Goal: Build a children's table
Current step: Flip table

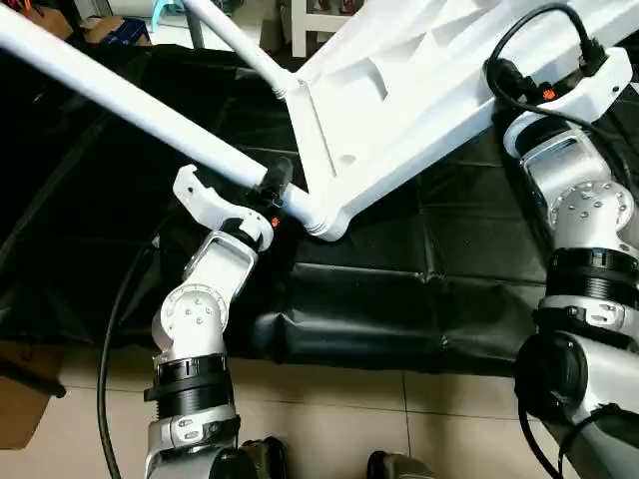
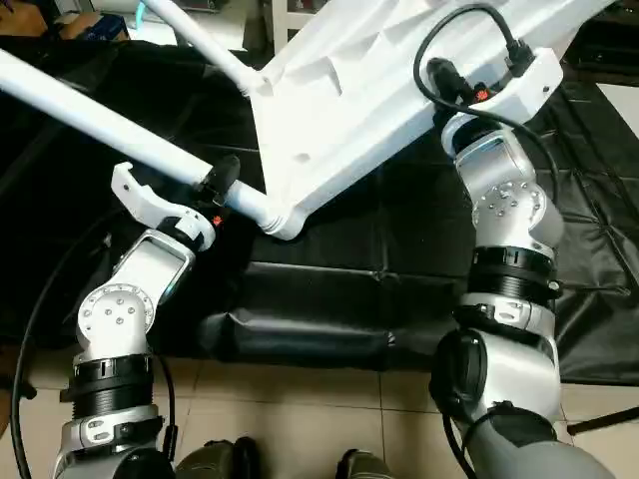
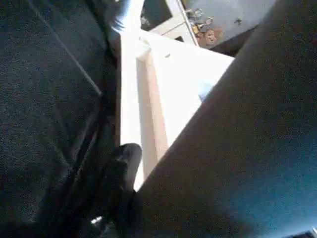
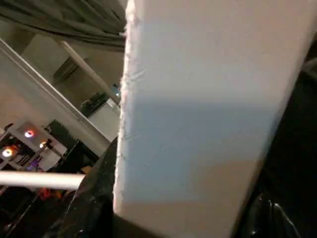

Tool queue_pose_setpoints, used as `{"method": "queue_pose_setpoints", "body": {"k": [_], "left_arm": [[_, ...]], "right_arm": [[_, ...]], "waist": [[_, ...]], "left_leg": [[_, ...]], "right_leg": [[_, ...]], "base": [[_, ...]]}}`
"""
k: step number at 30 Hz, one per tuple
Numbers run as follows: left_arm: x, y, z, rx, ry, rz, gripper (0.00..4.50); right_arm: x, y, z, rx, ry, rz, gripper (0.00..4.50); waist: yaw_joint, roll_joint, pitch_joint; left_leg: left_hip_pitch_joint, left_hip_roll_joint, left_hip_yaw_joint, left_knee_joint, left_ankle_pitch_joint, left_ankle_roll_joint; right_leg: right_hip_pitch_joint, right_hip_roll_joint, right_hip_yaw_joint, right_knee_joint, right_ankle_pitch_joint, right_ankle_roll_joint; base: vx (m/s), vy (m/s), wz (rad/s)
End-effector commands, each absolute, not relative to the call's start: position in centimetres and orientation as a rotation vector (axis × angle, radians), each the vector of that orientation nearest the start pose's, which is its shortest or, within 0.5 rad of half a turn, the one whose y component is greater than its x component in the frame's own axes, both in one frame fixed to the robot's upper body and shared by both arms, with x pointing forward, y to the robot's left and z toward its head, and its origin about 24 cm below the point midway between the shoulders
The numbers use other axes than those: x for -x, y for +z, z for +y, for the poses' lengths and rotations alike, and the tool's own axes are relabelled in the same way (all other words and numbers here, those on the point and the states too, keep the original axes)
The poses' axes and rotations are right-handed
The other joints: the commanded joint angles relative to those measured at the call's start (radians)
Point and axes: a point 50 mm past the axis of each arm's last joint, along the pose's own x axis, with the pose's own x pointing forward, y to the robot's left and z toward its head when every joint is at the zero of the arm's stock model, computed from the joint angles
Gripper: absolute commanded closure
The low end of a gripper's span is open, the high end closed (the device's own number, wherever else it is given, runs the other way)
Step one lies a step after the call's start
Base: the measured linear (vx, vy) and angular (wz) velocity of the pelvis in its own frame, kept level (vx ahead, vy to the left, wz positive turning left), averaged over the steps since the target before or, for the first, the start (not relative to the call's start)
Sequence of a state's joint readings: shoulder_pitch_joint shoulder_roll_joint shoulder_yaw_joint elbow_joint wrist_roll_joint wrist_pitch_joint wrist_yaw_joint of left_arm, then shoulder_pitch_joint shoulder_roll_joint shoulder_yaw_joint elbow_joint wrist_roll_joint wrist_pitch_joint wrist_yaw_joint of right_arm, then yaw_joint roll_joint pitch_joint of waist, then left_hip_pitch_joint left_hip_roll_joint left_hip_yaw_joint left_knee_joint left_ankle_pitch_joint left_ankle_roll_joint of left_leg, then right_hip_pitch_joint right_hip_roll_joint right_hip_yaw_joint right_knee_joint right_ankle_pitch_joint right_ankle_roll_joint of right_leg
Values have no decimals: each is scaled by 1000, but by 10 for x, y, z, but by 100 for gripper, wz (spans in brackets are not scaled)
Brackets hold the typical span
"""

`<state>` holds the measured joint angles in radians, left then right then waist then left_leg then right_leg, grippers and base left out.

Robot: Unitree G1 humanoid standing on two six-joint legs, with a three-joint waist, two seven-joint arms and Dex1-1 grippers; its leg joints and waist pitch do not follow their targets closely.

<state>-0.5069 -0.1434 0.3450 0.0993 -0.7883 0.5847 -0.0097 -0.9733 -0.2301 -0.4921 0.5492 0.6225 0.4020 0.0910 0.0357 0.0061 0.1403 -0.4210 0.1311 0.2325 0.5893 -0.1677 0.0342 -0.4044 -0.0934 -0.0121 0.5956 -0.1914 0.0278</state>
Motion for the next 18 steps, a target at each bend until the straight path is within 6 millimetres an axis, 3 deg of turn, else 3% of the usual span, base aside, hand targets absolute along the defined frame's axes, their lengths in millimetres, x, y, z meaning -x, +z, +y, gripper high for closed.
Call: {"method": "queue_pose_setpoints", "body": {"k": [1, 7, 8, 9, 11, 13, 15, 18], "left_arm": [[-316, 65, 110, 924, -227, 371, 140], [-309, 58, 115, 762, -231, 366, 101], [-309, 59, 116, 754, -236, 359, 101], [-309, 59, 117, 746, -234, 351, 101], [-308, 59, 125, 669, -217, 315, 101], [-308, 58, 128, 636, -220, 310, 101], [-305, 57, 129, 601, -250, 309, 101], [-302, 59, 131, 588, -262, 292, 101]], "right_arm": [[-386, 262, -230, -582, 45, -381, 270], [-387, 280, -237, -526, 20, -465, 272], [-387, 282, -238, -520, 15, -476, 273], [-387, 283, -239, -520, 11, -482, 274], [-388, 292, -244, -517, -24, -525, 275], [-388, 295, -246, -512, -37, -541, 276], [-387, 300, -247, -487, -48, -567, 278], [-388, 304, -244, -463, -21, -581, 279]], "waist": [[-4, -31, -88], [-1, -32, -101], [3, -31, -107], [6, -29, -105], [7, -34, -97], [6, -32, -96], [3, -31, -98], [-1, -32, -97]], "left_leg": [[47, 86, -43, -61, -72, 66], [46, 86, -38, -41, 38, 152], [43, 84, -40, -34, 94, 176], [44, 86, -37, -31, 123, 188], [35, 86, -37, -32, 65, 187], [39, 87, -37, -35, 16, 170], [37, 87, -39, -35, 16, 153], [34, 85, -38, -33, 29, 158]], "right_leg": [[26, -51, 26, -54, -72, -222], [26, -45, 24, -32, 81, -255], [25, -43, 22, -22, 149, -259], [17, -37, 20, -16, 196, -274], [19, -45, 20, -21, 133, -277], [17, -45, 20, -26, 66, -265], [15, -42, 18, -21, 61, -255], [14, -40, 17, -18, 102, -261]], "base": [[0, 0, 0], [0, 0, 0], [0, 0, 0], [0, 0, 0], [0, 0, 0], [0, 0, 0], [0, 0, 0], [0, 0, 0]]}}
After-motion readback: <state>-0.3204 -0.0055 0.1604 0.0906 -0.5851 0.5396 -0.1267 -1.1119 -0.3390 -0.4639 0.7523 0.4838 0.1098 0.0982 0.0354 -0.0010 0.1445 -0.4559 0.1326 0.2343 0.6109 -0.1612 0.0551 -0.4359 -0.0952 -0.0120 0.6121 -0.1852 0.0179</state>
